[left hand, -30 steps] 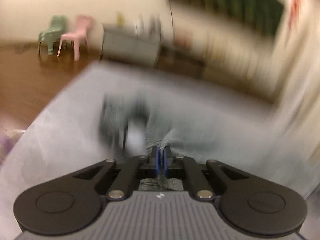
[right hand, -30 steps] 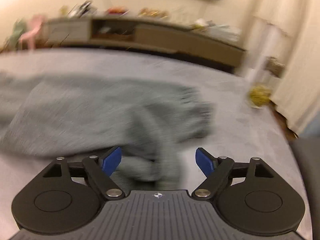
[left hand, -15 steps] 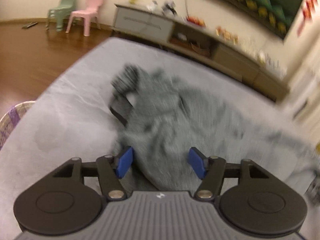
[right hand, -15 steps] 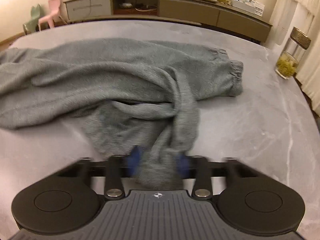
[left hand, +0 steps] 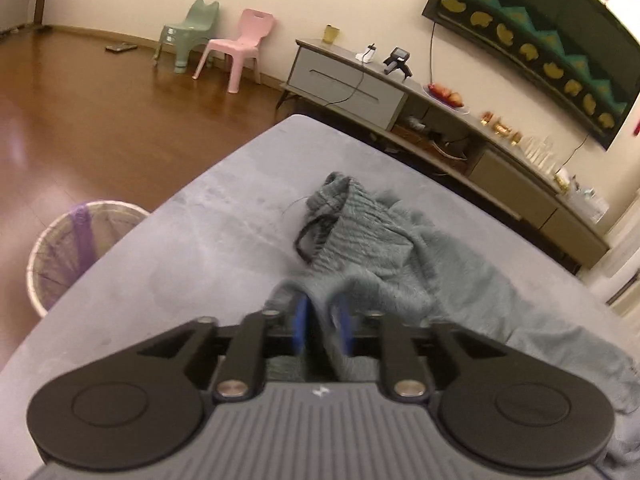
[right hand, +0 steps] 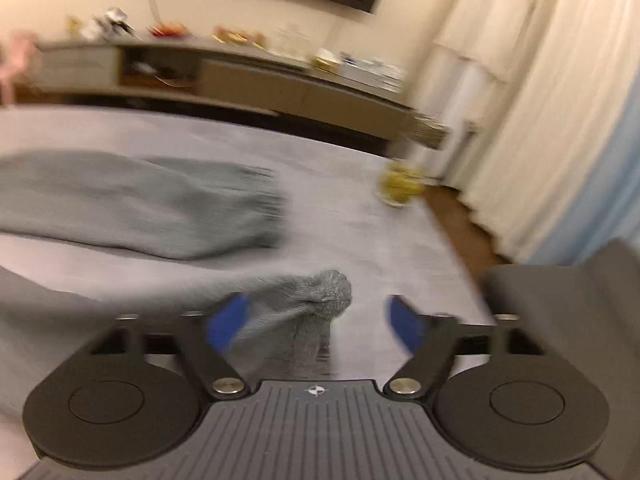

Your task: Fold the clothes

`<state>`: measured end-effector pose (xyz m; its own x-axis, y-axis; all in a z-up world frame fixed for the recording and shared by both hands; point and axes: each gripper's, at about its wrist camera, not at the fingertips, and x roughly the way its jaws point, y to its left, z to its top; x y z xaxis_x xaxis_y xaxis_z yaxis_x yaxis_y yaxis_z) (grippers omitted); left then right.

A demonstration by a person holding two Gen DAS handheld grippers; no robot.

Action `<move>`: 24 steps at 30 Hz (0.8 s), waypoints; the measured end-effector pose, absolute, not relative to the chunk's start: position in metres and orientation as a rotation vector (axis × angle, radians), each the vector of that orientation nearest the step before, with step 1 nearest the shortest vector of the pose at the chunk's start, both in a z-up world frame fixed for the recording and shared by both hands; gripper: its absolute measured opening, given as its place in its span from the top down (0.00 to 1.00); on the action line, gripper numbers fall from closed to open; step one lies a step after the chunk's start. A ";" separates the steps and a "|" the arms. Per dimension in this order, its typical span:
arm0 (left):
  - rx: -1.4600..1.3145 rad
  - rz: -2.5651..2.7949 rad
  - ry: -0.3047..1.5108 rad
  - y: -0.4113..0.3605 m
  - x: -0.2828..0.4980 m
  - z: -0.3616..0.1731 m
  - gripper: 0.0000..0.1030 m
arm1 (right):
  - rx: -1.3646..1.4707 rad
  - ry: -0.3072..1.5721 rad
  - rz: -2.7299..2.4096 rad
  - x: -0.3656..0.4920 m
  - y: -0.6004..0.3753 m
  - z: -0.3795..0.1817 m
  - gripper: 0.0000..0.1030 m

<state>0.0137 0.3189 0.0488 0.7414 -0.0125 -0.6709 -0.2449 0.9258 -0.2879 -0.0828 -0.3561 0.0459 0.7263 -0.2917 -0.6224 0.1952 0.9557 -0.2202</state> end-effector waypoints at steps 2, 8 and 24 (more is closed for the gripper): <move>-0.366 0.149 0.697 0.321 0.001 0.055 0.34 | -0.125 0.729 -0.248 -0.090 -0.352 0.039 0.10; -0.352 0.196 0.711 0.331 -0.006 0.057 0.22 | -0.028 0.853 -0.231 -0.085 -0.374 0.011 0.09; -0.526 -0.008 0.580 0.337 -0.030 0.069 0.67 | -0.166 0.992 -0.306 -0.097 -0.414 -0.013 1.00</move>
<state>-0.0302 0.3373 0.0692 0.8404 -0.1521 -0.5202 -0.1376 0.8685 -0.4763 -0.0967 -0.4136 -0.0129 0.5088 -0.3281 -0.7959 0.1777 0.9446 -0.2758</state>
